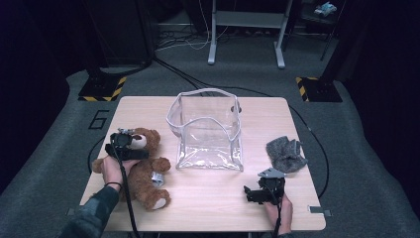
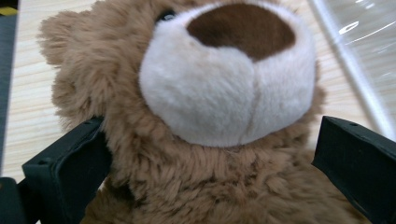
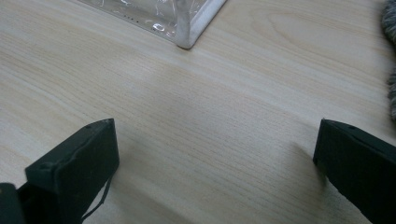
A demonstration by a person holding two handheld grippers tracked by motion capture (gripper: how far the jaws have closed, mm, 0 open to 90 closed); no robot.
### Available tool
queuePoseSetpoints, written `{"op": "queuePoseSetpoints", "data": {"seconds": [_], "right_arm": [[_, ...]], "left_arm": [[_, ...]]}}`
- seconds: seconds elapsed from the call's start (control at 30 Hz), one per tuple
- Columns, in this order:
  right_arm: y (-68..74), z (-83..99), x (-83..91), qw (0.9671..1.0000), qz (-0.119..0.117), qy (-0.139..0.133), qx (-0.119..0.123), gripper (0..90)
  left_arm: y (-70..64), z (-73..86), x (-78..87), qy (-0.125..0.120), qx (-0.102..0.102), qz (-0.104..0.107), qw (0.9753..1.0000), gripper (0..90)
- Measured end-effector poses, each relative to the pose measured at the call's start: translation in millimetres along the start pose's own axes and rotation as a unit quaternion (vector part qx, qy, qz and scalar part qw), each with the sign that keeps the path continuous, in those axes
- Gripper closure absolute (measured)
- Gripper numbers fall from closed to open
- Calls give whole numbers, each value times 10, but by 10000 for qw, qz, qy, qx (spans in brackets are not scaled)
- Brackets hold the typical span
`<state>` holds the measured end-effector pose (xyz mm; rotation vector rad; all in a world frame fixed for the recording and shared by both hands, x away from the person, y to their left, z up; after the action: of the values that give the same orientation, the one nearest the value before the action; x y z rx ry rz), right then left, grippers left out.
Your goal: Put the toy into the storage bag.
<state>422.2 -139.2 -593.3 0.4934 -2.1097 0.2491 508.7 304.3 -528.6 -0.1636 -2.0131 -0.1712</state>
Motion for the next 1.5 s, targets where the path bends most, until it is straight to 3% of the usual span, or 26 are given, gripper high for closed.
{"op": "queuePoseSetpoints", "data": {"seconds": [0.27, 0.37, 0.4, 0.5, 0.6, 0.67, 0.8, 1.03, 1.2, 1.37, 1.5], "right_arm": [[0, -2, -2, 10000, 17, -1, -24, 0], [-1, -2, -2, 10000, 19, -2, -15, 0], [-1, -1, -2, 10000, 16, 1, -12, 0], [-1, -2, -2, 10000, 19, -5, -16, 0], [-5, -1, -2, 10000, 31, -1, -2, 0], [-1, -3, -3, 10000, 25, -8, -25, 0], [-4, 0, -2, 10000, 28, 5, -6, 0], [-6, 2, -1, 10000, 30, 13, 12, 0], [-7, 0, -3, 10000, 41, 7, -2, 0], [-5, 0, -1, 10000, 29, 8, 0, 0], [-6, 0, -2, 10000, 34, 6, 1, 0]], "left_arm": [[141, 83, -134, 269, 302, 128, 9991, 0], [152, 139, -221, 491, 482, 456, 9966, 0], [146, 166, -245, 634, 455, 546, 9955, 6], [120, 172, -256, 740, 411, 561, 9948, 58], [107, 151, -256, 650, 300, 569, 9958, 160], [88, 147, -240, 600, 330, 596, 9959, 234], [98, 149, -198, 448, 104, 521, 9976, 338], [102, 143, -93, 172, -30, 651, 9977, 416], [99, 126, 47, -173, -133, 681, 9974, 435], [89, 33, 275, -753, -85, 702, 9947, 450], [80, -37, 432, -1224, -24, 706, 9900, 453]]}}
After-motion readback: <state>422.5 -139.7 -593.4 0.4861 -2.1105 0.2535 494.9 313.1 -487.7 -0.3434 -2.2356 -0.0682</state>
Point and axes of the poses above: each handheld gripper's, and its own axes: x roughly backward along the jaws, z roughly out of its underside, y roughly to its left, the point moved 9 cm from there along -x, roughly forward along the jaws, and after that the axes turned 12 degrees about y, right-handed, at the moved point
